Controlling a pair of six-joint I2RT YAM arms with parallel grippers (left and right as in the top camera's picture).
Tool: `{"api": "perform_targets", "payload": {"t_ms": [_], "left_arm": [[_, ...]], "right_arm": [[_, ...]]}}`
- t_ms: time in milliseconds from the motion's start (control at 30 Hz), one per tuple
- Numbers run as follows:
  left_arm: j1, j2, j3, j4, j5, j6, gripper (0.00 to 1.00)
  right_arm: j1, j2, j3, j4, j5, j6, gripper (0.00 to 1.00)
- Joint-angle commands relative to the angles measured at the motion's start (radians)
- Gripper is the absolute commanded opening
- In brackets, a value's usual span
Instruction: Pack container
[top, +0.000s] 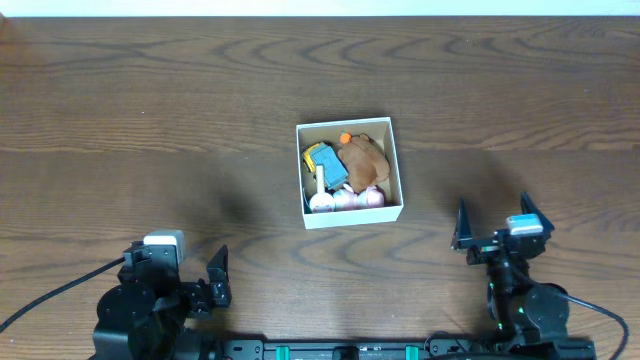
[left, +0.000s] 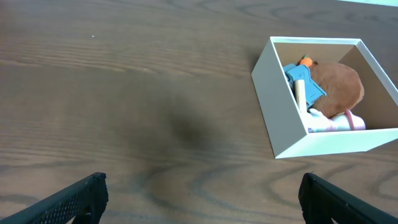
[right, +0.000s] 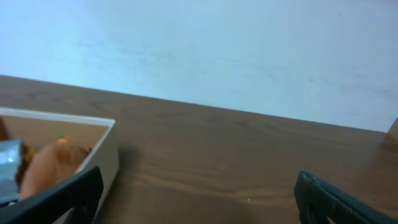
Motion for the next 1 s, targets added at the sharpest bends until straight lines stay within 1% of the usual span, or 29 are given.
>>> {"api": "perform_targets", "payload": {"t_ms": [0, 100, 967], "left_arm": [[0.003, 0.002, -0.007, -0.002, 0.01, 0.002, 0.98], [0.003, 0.002, -0.007, -0.002, 0.01, 0.002, 0.98], [0.003, 0.002, -0.007, -0.002, 0.01, 0.002, 0.98]], "right_arm": [[-0.01, -0.006, -0.059, 0.018, -0.009, -0.009, 0.99], [-0.008, -0.006, -0.062, -0.002, -0.036, 0.035, 0.99], [-0.008, -0.005, -0.062, -0.004, -0.035, 0.035, 0.99]]}}
